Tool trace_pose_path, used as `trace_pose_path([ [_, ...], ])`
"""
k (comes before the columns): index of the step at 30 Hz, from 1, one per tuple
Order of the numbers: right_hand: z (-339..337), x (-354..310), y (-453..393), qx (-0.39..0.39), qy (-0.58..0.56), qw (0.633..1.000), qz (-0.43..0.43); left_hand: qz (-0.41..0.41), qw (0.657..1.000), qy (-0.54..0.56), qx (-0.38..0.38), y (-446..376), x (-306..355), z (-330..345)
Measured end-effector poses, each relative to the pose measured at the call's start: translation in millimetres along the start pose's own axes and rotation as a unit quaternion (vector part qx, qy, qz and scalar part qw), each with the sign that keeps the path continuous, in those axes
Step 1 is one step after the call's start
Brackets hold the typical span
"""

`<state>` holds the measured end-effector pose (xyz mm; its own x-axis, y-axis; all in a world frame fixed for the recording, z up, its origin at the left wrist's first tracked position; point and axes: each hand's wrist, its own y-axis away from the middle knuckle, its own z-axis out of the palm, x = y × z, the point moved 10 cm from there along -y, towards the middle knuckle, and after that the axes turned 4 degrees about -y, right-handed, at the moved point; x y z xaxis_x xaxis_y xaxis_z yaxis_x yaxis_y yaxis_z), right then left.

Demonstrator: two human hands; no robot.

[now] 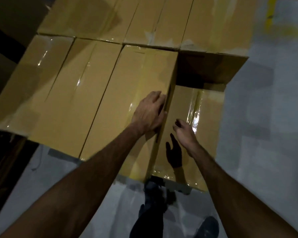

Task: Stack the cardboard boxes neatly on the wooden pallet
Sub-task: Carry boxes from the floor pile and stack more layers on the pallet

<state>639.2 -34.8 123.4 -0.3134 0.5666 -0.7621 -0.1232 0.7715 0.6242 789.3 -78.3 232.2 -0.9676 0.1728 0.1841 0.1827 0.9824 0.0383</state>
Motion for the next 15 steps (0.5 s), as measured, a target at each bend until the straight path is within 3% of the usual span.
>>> trace_pose_path([
  [6, 17.0, -27.1, -78.4, 0.063, -0.143, 0.988, 0.008, 0.021, 0.997, -0.038, -0.066, -44.0, -31.8, 33.7],
  [15, 35.7, -18.4, -159.7, 0.065, -0.295, 0.952, 0.055, 0.052, 0.998, -0.033, -0.020, -101.5, -40.9, 38.1],
])
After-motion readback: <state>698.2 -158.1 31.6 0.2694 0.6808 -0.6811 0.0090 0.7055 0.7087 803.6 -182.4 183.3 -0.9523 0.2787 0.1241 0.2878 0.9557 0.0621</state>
